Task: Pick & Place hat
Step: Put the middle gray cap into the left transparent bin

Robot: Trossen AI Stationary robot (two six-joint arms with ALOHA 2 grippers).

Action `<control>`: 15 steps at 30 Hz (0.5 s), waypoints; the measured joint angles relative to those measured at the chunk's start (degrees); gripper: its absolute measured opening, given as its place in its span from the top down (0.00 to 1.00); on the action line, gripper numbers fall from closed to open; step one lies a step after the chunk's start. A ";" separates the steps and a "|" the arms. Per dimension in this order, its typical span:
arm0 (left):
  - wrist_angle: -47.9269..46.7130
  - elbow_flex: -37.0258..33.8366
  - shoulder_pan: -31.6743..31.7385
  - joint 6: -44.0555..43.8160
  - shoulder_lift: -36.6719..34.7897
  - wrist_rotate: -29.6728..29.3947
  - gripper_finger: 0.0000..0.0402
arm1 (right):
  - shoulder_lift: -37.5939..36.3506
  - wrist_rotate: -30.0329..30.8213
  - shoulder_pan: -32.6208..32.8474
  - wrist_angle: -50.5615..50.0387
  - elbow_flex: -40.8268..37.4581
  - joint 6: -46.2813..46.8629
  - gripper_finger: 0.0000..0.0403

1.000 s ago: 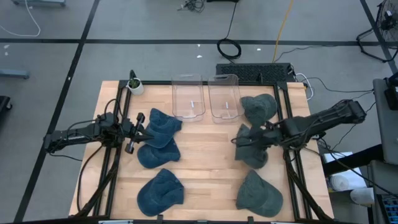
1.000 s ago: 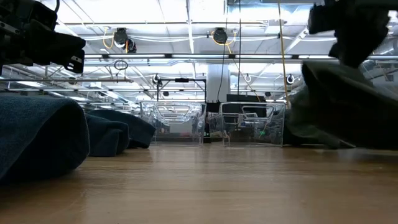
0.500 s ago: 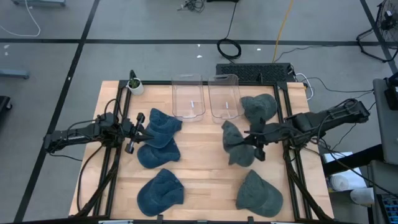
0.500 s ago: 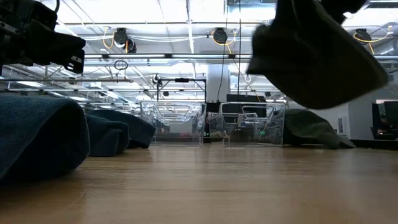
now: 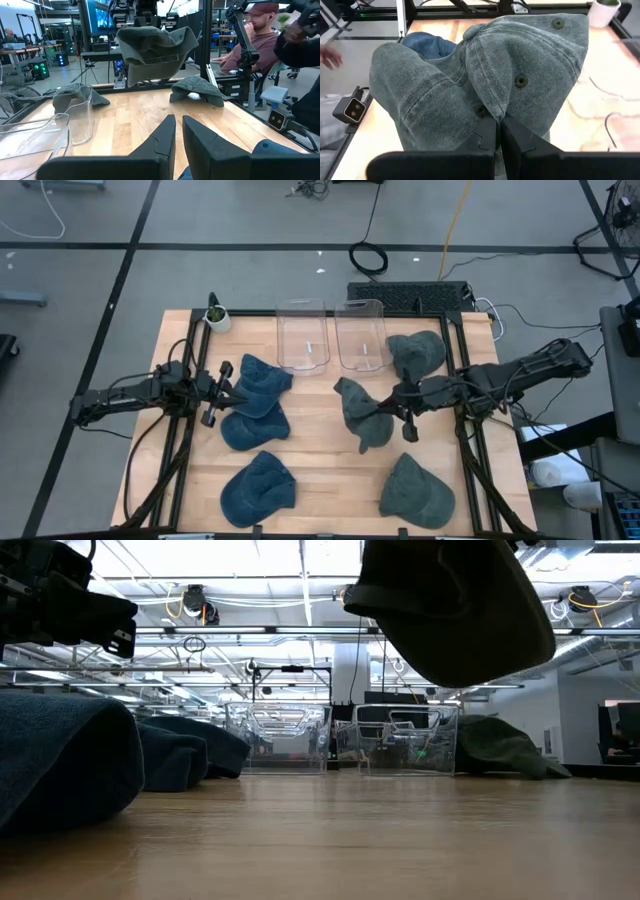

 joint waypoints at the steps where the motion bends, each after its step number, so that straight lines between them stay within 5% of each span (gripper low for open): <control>1: -0.01 0.00 0.00 0.00 0.00 -0.01 0.89 | 0.12 -0.13 0.01 0.58 0.00 -0.51 1.00; 15: 5.78 0.02 -0.02 -0.09 -0.02 0.00 0.89 | 0.08 -4.48 0.02 8.78 -0.02 -7.85 1.00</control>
